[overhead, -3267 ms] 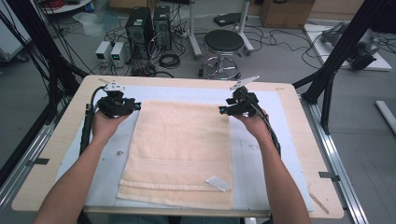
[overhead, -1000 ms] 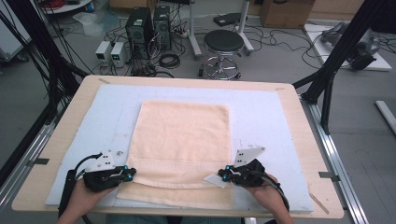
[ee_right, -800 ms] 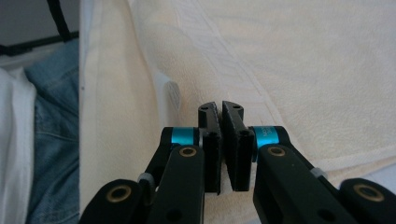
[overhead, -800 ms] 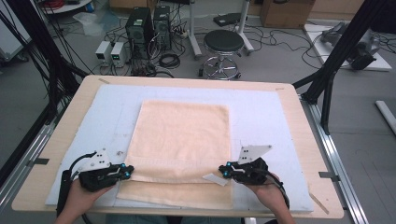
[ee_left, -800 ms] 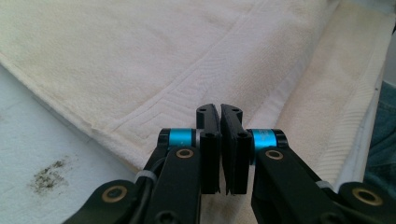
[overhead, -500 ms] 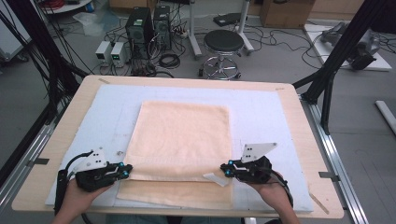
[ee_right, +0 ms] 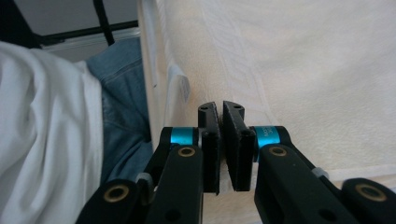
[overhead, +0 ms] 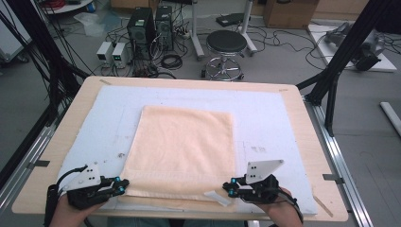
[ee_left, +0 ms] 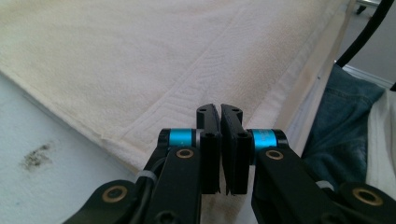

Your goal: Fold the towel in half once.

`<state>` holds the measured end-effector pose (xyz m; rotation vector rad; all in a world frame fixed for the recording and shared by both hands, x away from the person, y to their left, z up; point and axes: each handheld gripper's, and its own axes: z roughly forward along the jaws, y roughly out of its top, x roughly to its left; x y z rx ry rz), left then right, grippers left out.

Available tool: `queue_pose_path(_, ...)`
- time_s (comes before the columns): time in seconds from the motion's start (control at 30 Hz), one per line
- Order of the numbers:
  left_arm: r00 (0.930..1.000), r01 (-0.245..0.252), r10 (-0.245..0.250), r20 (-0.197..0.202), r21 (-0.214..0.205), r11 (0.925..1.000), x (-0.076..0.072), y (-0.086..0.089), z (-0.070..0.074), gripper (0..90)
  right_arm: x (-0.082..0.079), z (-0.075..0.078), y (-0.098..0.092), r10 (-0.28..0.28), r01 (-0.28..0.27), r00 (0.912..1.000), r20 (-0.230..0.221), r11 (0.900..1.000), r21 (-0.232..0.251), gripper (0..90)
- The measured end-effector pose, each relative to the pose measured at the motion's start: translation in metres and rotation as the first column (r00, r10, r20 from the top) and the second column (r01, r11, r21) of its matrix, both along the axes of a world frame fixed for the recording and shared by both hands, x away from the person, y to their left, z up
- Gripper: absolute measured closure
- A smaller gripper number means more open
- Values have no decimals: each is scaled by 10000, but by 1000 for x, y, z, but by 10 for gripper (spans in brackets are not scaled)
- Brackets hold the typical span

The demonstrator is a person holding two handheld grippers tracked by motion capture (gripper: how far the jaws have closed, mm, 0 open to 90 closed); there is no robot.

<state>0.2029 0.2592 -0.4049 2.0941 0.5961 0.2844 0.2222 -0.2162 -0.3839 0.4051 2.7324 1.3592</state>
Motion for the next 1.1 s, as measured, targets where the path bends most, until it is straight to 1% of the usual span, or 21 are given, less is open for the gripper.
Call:
queue_pose_path(0.03, 10000, -76, 76, -17, 44, 10000, 0, 1, -1, 797, -1, -5, 0, 99, -98, 9997, -236, 9999, 21, 816)
queue_pose_path(0.07, 9998, -205, 204, -76, -25, 9998, 0, 2, -2, 757, -1, -9, 0, 145, -145, 9994, -313, 9999, -10, 788)
queue_pose_path(0.1, 9996, -229, 227, -179, -114, 9997, 0, 2, -3, 734, -1, -13, 0, 79, -79, 9993, -366, 10000, 2, 734)
queue_pose_path(0.17, 9992, -297, 293, -264, -127, 9995, 2, 2, -5, 698, 2, -19, -1, -42, 40, 9991, -422, 10000, -67, 703)
queue_pose_path(0.23, 9992, -267, 265, -304, -59, 9996, 4, 1, -7, 694, 5, -23, -1, -98, 86, 9993, -374, 9995, -302, 689)
queue_pose_path(0.33, 9989, -265, 267, -393, 65, 9996, 8, 0, -10, 689, 9, -28, 0, -154, 127, 9984, -551, 9988, -482, 677)
queue_pose_path(0.37, 9988, -249, 254, -426, 107, 9996, 9, -1, -11, 689, 11, -30, 1, -84, 53, 9983, -583, 9985, -540, 676)
queue_pose_path(0.5, 9983, -296, 308, -505, 225, 9993, 14, -2, -14, 671, 15, -39, 1, -247, 181, 9968, -757, 9962, -856, 652)
queue_pose_path(0.57, 9980, -343, 351, -534, 150, 9993, 16, -2, -14, 667, 18, -42, -1, -347, 267, 9961, -816, 9949, -974, 635)
queue_pose_path(0.63, 9980, -384, 388, -504, 97, 9992, 18, -1, -14, 664, 21, -42, -2, -561, 483, 9945, -881, 9949, -882, 613)
queue_pose_path(0.73, 9973, -522, 518, -518, -55, 9986, 21, -1, -14, 633, 28, -39, -5, -875, 827, 9935, -733, 9944, -662, 591)
queue_pose_path(0.83, 9972, -571, 567, -481, -69, 9983, 27, -2, -14, 618, 36, -36, -6, -1188, 1156, 9907, -662, 9920, -512, 570)
queue_pose_path(0.93, 9967, -670, 665, -457, -91, 9977, 33, -4, -13, 597, 45, -35, -4, -1398, 1368, 9888, -531, 9890, -566, 547)
queue_pose_path(1.0, 9965, -685, 679, -490, -115, 9976, 37, -5, -14, 586, 51, -34, -2, -1499, 1476, 9881, -347, 9872, -600, 536)
queue_pose_path(1.03, 9966, -687, 683, -463, -69, 9976, 40, -6, -14, 581, 53, -34, -1, -1547, 1524, 9873, -358, 9865, -600, 528)
queue_pose_path(1.07, 9964, -698, 695, -485, -44, 9976, 42, -7, -15, 571, 56, -33, -1, -1630, 1614, 9863, -242, 9853, -558, 525)
queue_pose_path(1.1, 9961, -721, 718, -515, -40, 9974, 44, -7, -15, 564, 58, -33, 0, -1706, 1691, 9850, -266, 9843, -502, 514)
